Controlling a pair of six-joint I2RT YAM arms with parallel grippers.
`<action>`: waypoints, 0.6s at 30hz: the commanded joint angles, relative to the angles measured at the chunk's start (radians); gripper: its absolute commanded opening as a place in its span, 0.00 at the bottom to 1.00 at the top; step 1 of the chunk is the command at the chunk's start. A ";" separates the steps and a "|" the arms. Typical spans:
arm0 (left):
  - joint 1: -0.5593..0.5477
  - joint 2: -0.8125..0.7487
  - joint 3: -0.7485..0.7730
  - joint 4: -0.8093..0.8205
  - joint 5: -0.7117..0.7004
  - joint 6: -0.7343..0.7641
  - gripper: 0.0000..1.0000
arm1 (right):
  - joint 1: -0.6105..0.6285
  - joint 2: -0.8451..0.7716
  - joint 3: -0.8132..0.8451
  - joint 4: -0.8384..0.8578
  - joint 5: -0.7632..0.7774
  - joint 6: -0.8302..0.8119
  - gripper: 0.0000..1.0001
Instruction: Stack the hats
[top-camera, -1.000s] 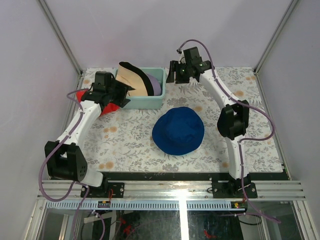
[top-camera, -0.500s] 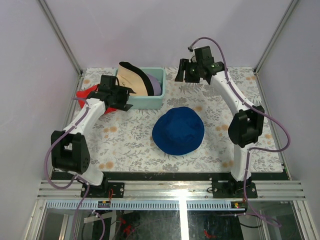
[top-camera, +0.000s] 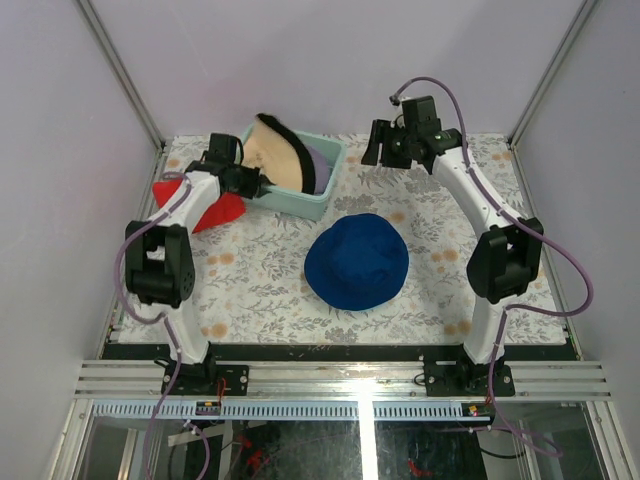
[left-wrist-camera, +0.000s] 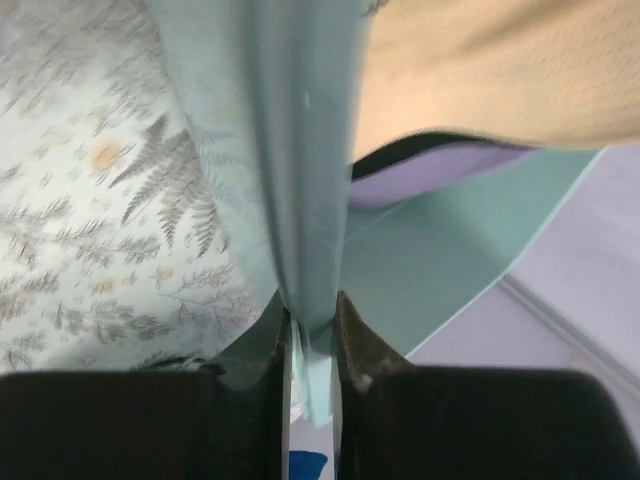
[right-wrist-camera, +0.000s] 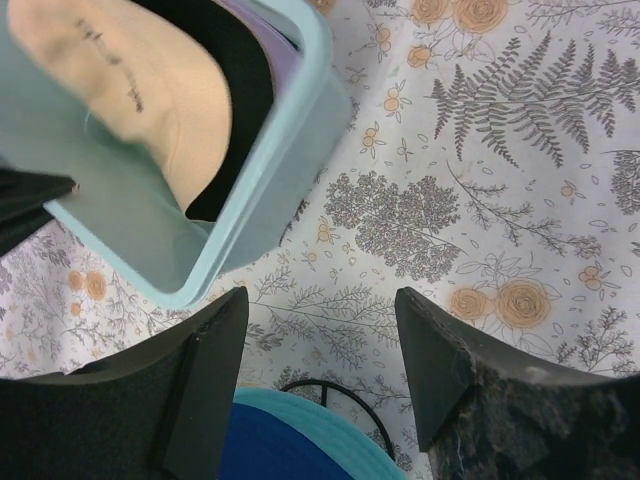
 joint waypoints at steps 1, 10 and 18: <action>0.030 0.172 0.202 -0.025 0.161 0.242 0.00 | -0.011 -0.075 -0.007 0.047 0.033 -0.009 0.67; 0.061 0.508 0.789 -0.409 0.155 0.673 0.00 | -0.016 -0.076 -0.002 0.018 0.023 -0.011 0.67; 0.103 0.581 0.937 -0.540 0.136 0.909 0.01 | -0.015 -0.055 0.005 0.001 -0.002 -0.026 0.66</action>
